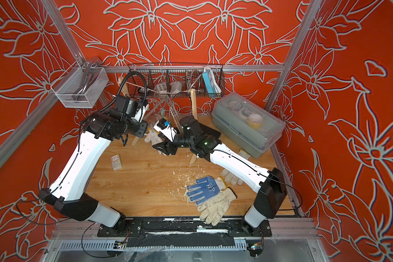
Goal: Clip the gloves onto a hanger to dry
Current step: Adjust the hanger on the clothesline.
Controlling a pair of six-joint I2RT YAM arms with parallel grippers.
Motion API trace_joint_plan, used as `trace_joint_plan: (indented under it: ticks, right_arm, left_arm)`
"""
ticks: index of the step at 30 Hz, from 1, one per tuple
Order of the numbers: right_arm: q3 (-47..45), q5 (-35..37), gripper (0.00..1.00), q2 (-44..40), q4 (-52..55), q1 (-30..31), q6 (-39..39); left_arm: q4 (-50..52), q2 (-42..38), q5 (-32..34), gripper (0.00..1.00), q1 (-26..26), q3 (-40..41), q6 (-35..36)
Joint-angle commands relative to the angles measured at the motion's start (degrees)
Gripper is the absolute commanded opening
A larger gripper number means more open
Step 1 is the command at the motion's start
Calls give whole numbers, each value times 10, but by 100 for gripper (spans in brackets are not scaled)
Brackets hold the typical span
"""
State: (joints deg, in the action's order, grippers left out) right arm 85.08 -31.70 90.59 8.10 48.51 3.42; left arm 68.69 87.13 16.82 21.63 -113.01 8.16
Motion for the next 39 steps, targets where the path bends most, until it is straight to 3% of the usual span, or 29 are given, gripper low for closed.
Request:
trace_joint_plan:
  ticks: [1, 9, 15, 25, 39]
  right_arm:
    - [-18, 21, 65, -30, 24, -16, 11]
    - [-35, 30, 65, -56, 38, -35, 14]
    - [-55, 43, 65, -78, 46, -48, 16]
    - [-82, 50, 65, -115, 85, -90, 33]
    - [-156, 76, 65, -192, 149, -146, 49]
  left_arm:
    - [15, 1, 44, 33, -4, 4, 34]
    - [-60, 6, 13, 24, -18, 12, 49]
    - [-69, 8, -3, 0, -46, 16, 49]
    - [-99, 2, -41, 0, -110, 20, 75]
    - [-133, -33, -122, 0, -135, 10, 64]
